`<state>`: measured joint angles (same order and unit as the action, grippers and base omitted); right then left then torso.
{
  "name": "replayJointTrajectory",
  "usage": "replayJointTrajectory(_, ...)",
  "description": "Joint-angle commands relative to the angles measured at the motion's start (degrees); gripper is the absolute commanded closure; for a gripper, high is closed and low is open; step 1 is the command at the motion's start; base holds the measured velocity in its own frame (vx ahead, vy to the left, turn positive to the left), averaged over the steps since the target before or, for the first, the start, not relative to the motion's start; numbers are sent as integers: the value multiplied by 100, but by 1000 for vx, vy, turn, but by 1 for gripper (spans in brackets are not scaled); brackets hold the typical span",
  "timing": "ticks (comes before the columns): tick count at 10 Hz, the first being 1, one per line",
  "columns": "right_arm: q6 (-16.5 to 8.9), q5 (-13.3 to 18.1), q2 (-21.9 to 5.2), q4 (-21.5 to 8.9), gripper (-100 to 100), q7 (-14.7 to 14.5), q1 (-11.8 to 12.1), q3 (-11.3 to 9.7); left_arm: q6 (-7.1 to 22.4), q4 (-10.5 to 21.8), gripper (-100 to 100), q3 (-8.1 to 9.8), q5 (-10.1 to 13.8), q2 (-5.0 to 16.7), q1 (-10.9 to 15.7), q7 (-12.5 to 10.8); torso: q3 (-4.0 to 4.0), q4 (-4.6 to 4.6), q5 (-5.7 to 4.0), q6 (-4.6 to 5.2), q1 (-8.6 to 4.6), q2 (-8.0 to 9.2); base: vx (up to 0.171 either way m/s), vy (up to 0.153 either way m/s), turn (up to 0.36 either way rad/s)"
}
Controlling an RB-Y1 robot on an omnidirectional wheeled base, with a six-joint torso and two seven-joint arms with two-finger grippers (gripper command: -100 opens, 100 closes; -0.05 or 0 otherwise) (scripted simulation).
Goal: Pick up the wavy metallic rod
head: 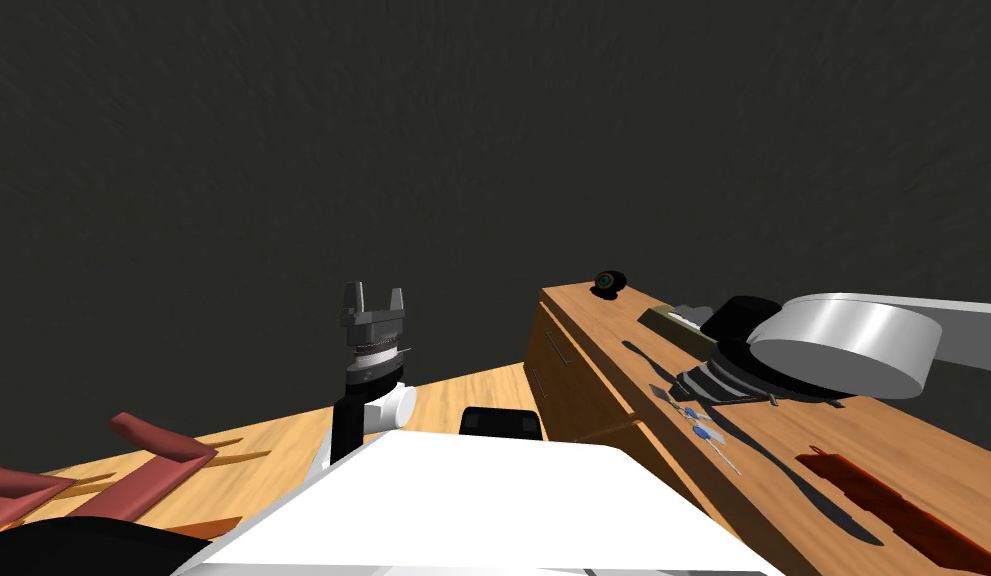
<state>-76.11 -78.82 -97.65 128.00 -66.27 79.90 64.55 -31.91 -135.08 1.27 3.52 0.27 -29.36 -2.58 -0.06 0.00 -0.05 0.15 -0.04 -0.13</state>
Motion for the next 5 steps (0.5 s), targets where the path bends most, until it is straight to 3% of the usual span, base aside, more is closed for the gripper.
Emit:
replayJointTrajectory(1,175,141,28,-36,-100,32,25,-205,0,0,0,0,0,0,0,0,0,0,0,0,0,0,-5,-2,75)
replayJointTrajectory(4,438,352,70,-91,-100,79,63,-513,0,0,0,0,0,0,0,0,0,-2,-6,0,-4,2,-7,-5,62)
replayJointTrajectory(5,363,299,60,-94,-100,54,39,-423,0,0,0,0,0,0,0,0,-7,-11,-26,-1,-16,-3,0,0,0)
